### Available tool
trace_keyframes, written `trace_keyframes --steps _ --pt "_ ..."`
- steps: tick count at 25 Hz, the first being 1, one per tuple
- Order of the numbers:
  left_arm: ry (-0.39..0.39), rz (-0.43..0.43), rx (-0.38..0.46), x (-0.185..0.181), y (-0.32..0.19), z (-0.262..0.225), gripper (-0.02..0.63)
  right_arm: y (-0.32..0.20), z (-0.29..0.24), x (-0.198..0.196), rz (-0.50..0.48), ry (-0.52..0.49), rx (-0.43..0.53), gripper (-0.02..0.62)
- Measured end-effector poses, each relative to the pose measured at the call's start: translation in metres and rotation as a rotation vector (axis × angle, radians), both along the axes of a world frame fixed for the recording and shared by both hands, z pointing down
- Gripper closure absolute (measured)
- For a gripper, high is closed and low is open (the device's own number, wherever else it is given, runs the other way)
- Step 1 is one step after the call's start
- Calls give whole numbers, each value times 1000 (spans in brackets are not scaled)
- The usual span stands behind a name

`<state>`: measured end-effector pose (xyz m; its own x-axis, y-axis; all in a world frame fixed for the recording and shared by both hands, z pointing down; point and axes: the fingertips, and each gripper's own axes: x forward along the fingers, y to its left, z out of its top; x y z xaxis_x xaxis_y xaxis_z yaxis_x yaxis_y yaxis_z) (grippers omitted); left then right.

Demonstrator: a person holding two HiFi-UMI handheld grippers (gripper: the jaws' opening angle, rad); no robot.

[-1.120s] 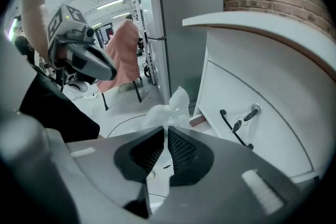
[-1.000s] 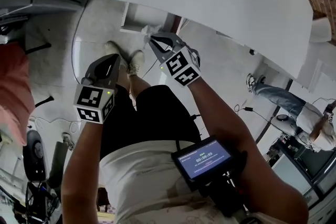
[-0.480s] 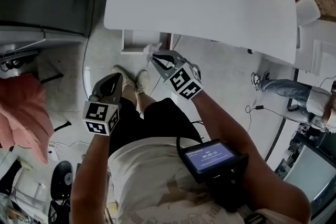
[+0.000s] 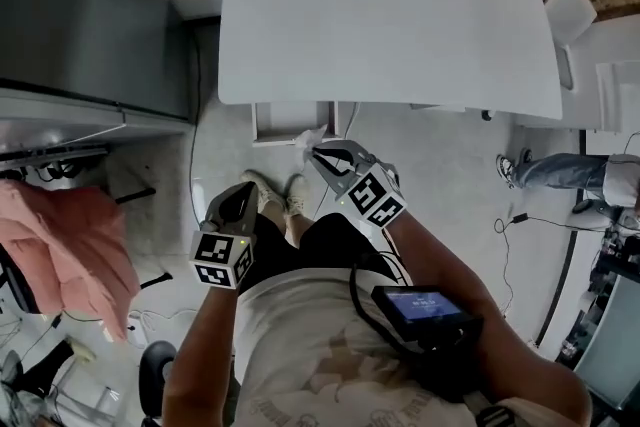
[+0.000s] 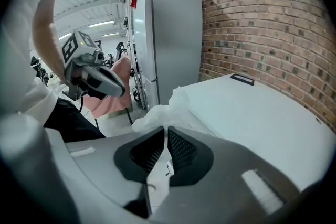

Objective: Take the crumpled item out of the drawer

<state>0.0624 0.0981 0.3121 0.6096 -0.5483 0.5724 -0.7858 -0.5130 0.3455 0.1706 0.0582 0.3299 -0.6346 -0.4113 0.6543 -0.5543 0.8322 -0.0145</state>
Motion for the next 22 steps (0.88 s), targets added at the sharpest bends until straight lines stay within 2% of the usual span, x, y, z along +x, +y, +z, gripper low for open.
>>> trace_keyframes --steps 10,22 --pt "5 -11 57 8 7 -30 603 7 -37 25 66 -62 56 565" --pt "-22 -6 161 2 -24 -74 603 -9 -97 47 128 -152 149 565"
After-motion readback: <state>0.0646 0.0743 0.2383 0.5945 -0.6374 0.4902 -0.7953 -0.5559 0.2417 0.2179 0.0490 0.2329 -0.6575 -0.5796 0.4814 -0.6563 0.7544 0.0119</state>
